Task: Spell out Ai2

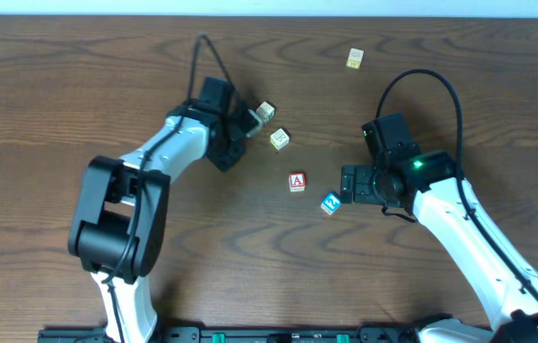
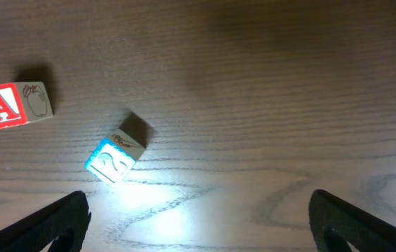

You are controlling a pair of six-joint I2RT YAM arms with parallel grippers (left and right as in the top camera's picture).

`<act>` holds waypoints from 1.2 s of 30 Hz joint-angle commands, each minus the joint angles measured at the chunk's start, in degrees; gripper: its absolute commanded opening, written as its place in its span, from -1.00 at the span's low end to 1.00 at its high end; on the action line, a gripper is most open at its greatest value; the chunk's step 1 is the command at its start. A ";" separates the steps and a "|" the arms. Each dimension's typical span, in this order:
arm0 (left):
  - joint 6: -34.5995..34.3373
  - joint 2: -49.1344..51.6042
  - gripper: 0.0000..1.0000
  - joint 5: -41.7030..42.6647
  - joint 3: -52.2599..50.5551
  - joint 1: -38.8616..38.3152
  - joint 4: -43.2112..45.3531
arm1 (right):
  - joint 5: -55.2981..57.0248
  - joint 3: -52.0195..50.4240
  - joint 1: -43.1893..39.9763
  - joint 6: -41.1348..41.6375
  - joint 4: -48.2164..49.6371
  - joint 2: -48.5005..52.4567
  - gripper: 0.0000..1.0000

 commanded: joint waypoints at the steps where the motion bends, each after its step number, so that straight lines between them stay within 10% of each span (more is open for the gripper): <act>1: 9.27 0.63 -0.24 0.96 -0.39 -1.09 -0.63 | 1.36 -0.26 0.33 0.22 -0.02 -0.61 0.98; 13: 15.13 -0.24 -0.35 -0.76 0.26 -1.57 -3.17 | 1.38 -0.26 0.33 0.24 0.22 -0.61 0.98; 27: 1.97 -15.80 0.01 2.60 1.73 -1.64 -4.74 | 1.33 -0.26 0.33 0.24 0.13 -0.61 0.99; 31: -14.47 -19.50 0.06 2.45 1.73 -1.64 -6.82 | 1.36 -0.26 0.33 0.22 0.15 -0.61 0.99; 36: -57.96 -22.18 0.02 -6.67 1.73 -1.57 -12.39 | 1.38 -0.26 0.33 0.07 0.20 -0.59 0.99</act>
